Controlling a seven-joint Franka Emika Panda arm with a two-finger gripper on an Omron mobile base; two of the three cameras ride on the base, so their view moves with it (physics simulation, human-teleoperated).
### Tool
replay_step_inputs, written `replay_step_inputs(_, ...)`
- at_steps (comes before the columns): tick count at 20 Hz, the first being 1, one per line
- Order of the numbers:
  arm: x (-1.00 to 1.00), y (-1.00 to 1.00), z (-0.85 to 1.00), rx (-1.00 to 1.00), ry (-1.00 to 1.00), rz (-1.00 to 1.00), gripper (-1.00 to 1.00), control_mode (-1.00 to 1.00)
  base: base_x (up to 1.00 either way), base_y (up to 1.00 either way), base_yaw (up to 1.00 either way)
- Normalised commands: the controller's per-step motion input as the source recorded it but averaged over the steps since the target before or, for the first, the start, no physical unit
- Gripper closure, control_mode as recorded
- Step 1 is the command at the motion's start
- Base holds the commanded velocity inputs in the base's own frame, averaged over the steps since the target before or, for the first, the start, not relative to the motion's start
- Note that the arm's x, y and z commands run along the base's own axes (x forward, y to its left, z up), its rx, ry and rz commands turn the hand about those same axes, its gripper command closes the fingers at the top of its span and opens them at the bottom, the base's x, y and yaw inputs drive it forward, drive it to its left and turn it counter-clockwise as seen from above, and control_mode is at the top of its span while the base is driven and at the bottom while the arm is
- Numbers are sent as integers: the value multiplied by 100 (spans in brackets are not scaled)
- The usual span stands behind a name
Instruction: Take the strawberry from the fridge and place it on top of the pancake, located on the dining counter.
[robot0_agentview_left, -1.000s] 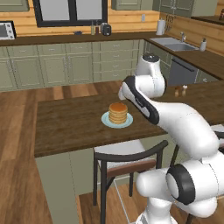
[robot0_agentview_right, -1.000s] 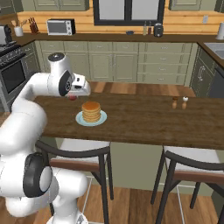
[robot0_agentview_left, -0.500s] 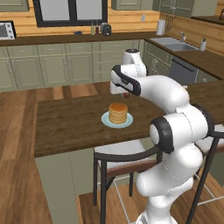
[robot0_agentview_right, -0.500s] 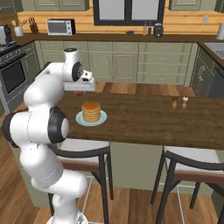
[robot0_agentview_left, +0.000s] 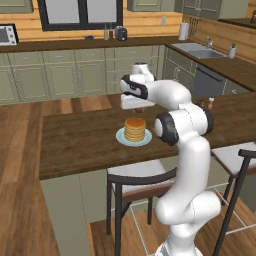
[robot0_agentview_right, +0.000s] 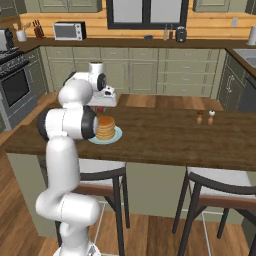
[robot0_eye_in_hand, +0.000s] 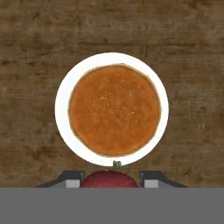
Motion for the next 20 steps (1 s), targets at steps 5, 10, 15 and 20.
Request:
replay_step_inputs(5, 67, 14, -39, 0, 11, 0, 100, -100, 0, 0, 0)
replay_step_inputs(10, 33, -5, -24, 0, 10, 0, 100, -100, 0, 0, 0)
replay_step_inputs(15, -18, -27, -30, 0, 7, 0, 100, -100, 0, 0, 0)
replay_step_inputs(20, -21, 1, -29, 0, 0, 0, 100, -100, 0, 0, 0)
